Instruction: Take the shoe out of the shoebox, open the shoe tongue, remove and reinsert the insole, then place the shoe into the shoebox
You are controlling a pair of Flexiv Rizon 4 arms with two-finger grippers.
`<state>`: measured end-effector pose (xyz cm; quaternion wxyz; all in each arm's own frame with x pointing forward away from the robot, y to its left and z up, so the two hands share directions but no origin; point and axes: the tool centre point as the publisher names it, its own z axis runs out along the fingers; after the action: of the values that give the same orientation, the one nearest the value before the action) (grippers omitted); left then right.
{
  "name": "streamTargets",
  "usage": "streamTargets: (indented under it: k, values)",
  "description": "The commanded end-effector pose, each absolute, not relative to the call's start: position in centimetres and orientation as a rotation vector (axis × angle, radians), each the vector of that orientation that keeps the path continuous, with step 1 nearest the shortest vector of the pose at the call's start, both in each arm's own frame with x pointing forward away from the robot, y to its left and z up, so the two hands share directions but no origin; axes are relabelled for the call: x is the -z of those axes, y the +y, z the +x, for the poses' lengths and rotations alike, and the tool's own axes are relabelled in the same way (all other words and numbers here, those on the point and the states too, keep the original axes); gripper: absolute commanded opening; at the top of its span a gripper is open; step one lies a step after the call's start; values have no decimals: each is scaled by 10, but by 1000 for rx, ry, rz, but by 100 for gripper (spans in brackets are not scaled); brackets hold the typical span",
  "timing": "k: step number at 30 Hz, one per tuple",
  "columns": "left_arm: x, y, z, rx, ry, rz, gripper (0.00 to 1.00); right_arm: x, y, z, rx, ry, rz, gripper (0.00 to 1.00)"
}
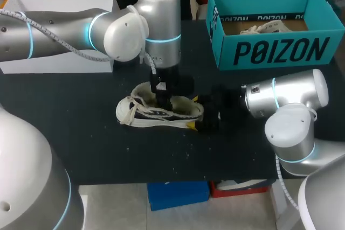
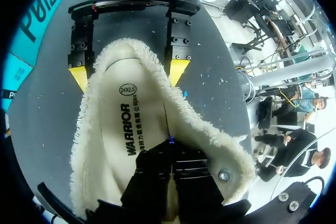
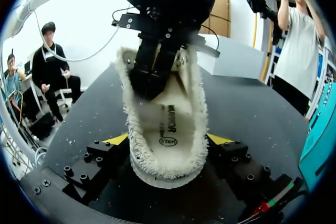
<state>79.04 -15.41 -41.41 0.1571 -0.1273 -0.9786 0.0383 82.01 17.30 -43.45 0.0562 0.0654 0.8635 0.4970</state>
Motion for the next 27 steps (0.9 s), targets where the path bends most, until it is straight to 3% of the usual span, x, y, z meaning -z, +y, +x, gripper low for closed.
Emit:
streamTargets:
  k: [1, 4, 6, 18, 27]
  values:
    - [419, -154, 786, -114, -2801, -365, 27, 436, 172, 820, -1505, 2621, 202, 0]
    - [420, -153, 785, -110, -2802, -373, 42, 436, 172, 820, -1505, 2621, 202, 0]
    - [421, -153, 785, -100, -2807, -373, 44, 436, 172, 820, -1505, 2621, 202, 0]
    - [434, -146, 797, 101, -3089, -326, 34, 436, 172, 820, -1505, 2621, 202, 0]
    - [442, -141, 805, 131, -3242, -314, 38, 436, 172, 820, -1505, 2621, 202, 0]
